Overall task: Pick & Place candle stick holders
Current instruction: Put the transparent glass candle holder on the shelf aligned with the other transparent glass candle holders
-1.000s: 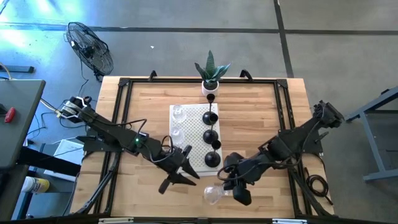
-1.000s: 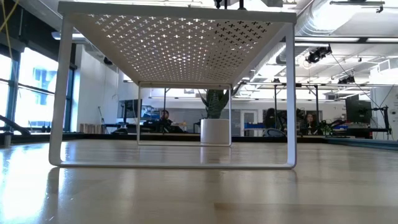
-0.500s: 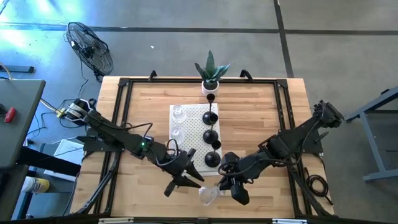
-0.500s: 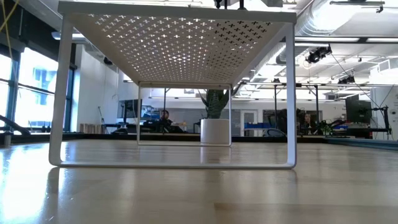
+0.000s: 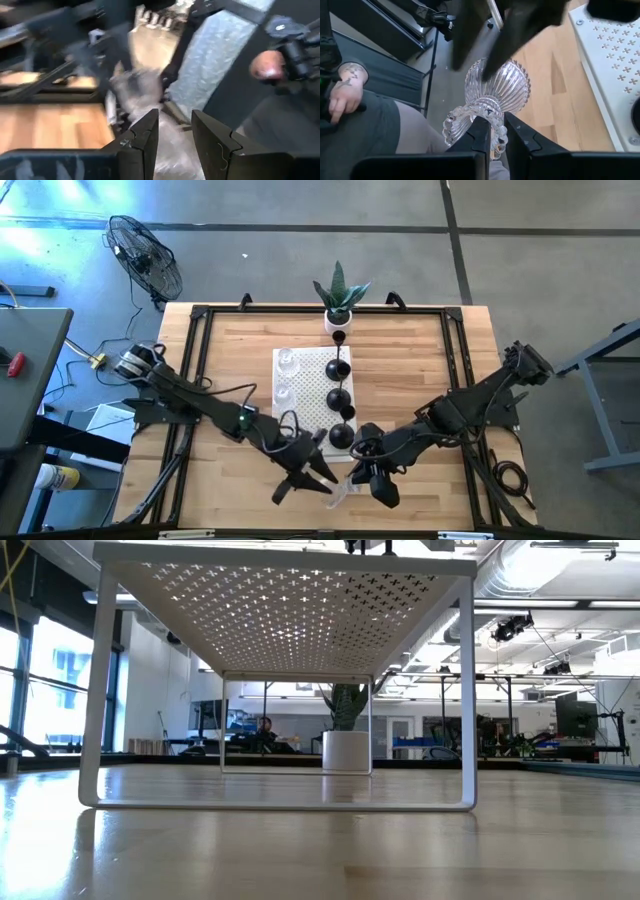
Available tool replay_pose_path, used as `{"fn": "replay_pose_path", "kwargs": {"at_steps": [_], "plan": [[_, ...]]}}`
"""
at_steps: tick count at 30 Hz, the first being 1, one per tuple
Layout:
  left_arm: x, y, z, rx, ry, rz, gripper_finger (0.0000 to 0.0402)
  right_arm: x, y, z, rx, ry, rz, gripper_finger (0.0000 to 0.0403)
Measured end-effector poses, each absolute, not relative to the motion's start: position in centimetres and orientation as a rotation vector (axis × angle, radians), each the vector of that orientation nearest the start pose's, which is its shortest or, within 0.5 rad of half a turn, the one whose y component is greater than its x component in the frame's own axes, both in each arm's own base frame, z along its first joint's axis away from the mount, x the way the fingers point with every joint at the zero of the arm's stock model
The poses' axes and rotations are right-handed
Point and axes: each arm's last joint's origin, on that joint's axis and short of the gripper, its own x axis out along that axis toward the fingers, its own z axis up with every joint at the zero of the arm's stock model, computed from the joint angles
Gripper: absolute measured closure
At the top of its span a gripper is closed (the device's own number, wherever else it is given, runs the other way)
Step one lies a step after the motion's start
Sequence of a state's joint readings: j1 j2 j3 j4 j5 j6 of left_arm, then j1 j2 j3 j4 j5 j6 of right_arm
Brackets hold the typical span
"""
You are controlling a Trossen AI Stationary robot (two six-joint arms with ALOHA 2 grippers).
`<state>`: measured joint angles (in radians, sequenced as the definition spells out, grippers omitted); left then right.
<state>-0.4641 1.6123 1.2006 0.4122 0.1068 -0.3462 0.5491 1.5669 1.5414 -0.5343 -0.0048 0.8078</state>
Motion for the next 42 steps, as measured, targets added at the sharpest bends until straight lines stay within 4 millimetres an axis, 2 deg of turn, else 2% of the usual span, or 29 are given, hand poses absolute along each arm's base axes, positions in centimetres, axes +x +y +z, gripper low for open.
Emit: {"fn": "replay_pose_path", "kwargs": {"at_steps": [9,20,33,42], "plan": [[34.9,-18.0,33.2,-0.330,0.135,-0.597,0.0286,29.6,18.2,37.1,0.619,0.718,0.290,0.0377],[35.3,-17.6,34.2,-0.317,0.164,-0.405,0.0286,28.7,19.6,37.0,0.597,0.742,0.335,0.0376],[34.5,-19.2,34.2,-0.375,0.192,-0.389,0.0286,28.3,19.6,36.6,0.505,0.807,0.420,0.0371],[33.6,-20.5,34.1,-0.368,0.166,-0.283,0.0286,28.3,19.6,36.6,0.461,0.802,0.459,0.0375]]}}
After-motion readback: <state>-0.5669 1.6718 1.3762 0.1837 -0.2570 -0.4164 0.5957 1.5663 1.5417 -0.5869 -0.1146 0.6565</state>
